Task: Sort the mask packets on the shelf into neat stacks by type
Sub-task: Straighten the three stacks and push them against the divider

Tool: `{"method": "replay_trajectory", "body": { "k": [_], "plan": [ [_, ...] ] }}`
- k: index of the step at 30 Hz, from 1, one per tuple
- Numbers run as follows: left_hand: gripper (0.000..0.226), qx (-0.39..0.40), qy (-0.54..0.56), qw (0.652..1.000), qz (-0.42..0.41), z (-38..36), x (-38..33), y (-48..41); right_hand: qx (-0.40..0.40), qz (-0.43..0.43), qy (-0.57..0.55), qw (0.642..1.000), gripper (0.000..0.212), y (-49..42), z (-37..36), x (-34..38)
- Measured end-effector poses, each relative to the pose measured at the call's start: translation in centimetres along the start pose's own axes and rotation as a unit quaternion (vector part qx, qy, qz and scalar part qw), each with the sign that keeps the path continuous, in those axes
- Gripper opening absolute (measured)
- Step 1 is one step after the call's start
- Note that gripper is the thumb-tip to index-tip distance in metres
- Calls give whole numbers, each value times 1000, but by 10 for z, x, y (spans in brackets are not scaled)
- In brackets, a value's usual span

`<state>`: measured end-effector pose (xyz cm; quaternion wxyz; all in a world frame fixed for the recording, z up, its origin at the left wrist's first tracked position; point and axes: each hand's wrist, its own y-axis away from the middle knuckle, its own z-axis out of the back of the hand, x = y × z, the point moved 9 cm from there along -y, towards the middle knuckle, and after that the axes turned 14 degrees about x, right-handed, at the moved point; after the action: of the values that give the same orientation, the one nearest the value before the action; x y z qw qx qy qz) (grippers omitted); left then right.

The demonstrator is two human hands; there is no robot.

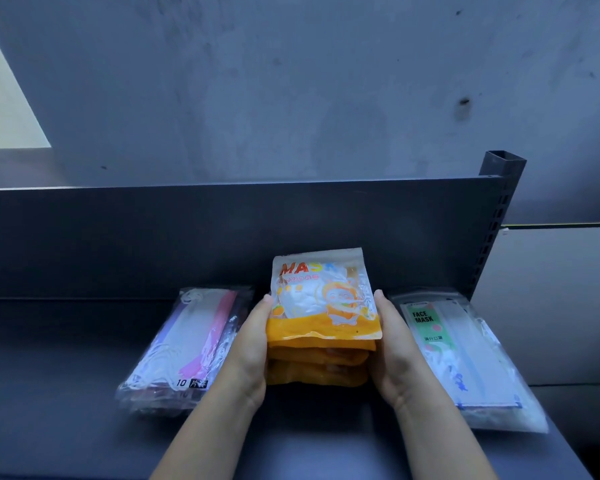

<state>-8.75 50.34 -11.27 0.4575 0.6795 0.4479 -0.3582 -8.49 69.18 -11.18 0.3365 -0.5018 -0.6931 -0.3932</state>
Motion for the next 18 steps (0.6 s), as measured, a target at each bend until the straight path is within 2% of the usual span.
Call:
{"method": "replay_trajectory", "body": {
  "k": [6, 12, 18],
  "plan": [
    [57, 17, 2, 1000, -12, -3, -7, 2, 15, 9, -9, 1000, 73, -2, -3, 1],
    [56, -3, 3, 1000, -27, -3, -10, -2, 10, 21, 16, 1000, 61, 1, -13, 7],
    [56, -17, -14, 999, -40, 4, -13, -9, -15, 16, 43, 999, 58, -1, -5, 8]
  ]
}}
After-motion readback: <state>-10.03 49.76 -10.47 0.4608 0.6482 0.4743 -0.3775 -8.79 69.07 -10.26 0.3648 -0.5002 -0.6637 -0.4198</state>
